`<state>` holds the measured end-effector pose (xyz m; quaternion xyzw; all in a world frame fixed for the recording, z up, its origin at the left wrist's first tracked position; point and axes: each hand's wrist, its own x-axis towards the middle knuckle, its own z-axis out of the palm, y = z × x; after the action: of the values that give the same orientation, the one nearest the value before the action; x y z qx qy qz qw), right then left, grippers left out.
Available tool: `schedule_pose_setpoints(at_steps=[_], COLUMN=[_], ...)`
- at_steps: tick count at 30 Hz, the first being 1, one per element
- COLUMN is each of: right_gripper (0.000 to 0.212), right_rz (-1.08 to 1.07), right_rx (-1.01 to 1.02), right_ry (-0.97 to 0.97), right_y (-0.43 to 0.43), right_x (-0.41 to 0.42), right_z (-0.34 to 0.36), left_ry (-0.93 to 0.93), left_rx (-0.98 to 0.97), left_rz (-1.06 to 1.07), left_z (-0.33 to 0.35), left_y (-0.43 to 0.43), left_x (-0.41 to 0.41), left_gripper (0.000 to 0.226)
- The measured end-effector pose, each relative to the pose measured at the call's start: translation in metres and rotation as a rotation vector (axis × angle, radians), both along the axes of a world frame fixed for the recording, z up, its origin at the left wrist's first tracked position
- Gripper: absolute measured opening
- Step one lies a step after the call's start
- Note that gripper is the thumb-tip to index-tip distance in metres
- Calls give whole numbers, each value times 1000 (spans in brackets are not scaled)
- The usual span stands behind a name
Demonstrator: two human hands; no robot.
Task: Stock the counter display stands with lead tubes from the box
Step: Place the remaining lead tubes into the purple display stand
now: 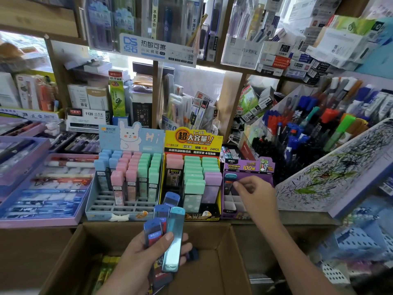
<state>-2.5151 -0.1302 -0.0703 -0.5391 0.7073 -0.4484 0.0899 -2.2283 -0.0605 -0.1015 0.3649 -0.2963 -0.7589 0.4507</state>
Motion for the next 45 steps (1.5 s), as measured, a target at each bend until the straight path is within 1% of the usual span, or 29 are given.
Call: schedule_pose_setpoints(at_steps=[3, 6, 8, 10, 13, 15, 19, 22, 24, 28, 31, 32, 35, 36, 38, 40, 41, 43, 45], right_gripper=[14, 9, 6, 5, 11, 13, 11, 5, 3, 4, 10, 15, 38, 41, 36, 17, 12, 14, 12], right_rz=[-7, 89, 217, 347, 455, 463, 420, 432, 444, 438, 483, 498, 477, 460, 448, 466, 469, 428, 399], right_rx=[-94, -80, -24, 95, 252, 278, 298, 317, 299, 271, 277, 285, 313, 319, 329, 339, 338, 329, 297], right_ry=[-56, -98, -160, -254, -409, -511, -586, -732, -785, -799, -798, -794, -752, -731, -711, -721, -737, -774, -829], right_y=[16, 38, 52, 63, 73, 73, 72, 72, 72, 71, 72, 72, 73, 73, 73, 73, 73, 72, 71], right_x=[10, 33, 53, 74, 98, 107, 115, 117, 117, 117, 117, 118, 120, 121, 122, 121, 119, 114, 108], right_z=[7, 12, 10, 5, -4, -7, -6, -1, 0, -7, -7, -7, -9, -10, -10, -9, -8, -7, -4], left_ry=[4, -5, -11, -18, -50, -72, -62, -23, -3, 2, -50, -66, -87, -85, -74, -51, -47, -69, -69], left_rx=[0, 0, 2, 3, -21, -35, -35, -22, -5, -3, -46, -62, -109, -125, -148, -126, -105, -85, -71], left_rz=[6, 8, 6, 7, 15, 6, 13, 35, 32, 5, 31, 35, 17, 5, -12, -9, 3, 43, 77], left_z=[0, -1, -3, -4, -4, -2, -1, -3, -4, -1, -1, -1, -3, -3, -2, -4, -5, -8, -9], left_y=[-1, -1, -2, -2, -2, -1, 1, 2, 3, 5, 4, 4, 3, 4, 5, 4, 3, 1, 0], left_x=[1, 2, 1, 1, 0, 1, 1, 0, 0, 1, 1, 2, 1, 1, 0, 1, 1, 3, 4], left_gripper=[45, 45, 45, 44, 33, 28, 27, 34, 39, 42, 41, 41, 44, 44, 44, 43, 43, 42, 39])
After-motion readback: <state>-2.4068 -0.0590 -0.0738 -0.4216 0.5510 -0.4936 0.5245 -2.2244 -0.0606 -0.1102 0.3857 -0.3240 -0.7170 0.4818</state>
